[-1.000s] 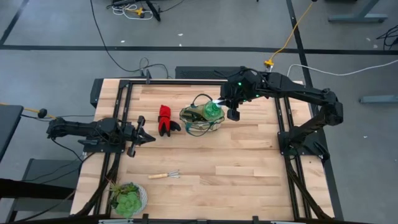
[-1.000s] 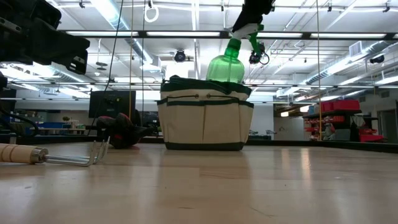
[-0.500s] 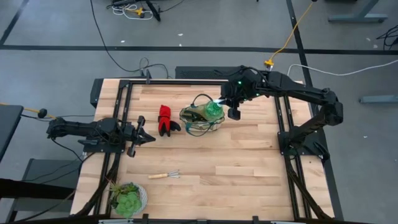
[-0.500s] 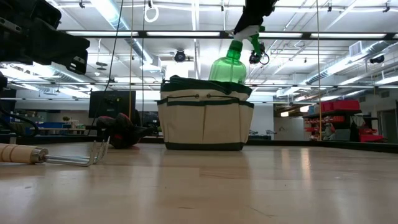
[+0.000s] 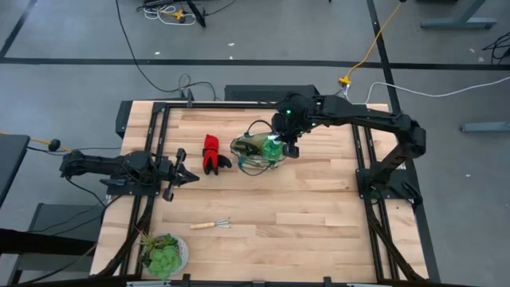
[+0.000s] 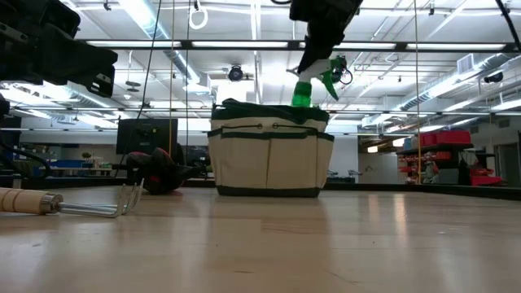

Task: Pick & Place Garden tools in Gardening bag
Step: Put the white spray bottle into the gardening bag, then put the brown hand rake into the gardening bag

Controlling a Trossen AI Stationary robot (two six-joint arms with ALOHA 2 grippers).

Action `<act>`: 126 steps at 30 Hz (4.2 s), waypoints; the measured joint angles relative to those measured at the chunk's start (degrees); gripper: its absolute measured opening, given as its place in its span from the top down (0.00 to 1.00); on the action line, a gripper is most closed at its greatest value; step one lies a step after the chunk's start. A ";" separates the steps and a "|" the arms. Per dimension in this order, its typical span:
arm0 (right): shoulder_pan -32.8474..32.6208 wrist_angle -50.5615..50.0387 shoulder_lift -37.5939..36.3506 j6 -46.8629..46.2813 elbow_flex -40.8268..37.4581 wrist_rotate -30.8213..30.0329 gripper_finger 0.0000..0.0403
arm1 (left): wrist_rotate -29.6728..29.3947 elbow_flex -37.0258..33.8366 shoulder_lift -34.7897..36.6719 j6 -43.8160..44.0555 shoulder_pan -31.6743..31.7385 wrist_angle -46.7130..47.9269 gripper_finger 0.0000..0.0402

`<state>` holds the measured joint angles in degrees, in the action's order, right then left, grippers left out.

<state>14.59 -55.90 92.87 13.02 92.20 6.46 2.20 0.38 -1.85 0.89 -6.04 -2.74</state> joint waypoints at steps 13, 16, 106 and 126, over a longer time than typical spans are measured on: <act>0.35 -2.13 0.89 0.78 0.00 -1.46 0.89 | 0.00 0.01 -0.01 0.00 0.00 0.00 0.95; 0.35 -1.88 0.89 0.74 0.00 -1.46 0.89 | 0.00 0.02 0.00 -0.01 0.00 0.00 0.95; 0.33 4.31 -13.76 -0.52 0.04 -7.04 0.94 | 0.00 0.02 -0.01 -0.01 0.02 0.00 0.95; -2.29 5.86 -20.93 -3.56 -0.46 -10.66 1.00 | 0.01 0.02 0.00 -0.01 0.02 0.00 0.95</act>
<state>12.30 -50.04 71.93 9.45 91.74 -4.20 2.20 0.40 -1.86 0.88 -6.02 -2.74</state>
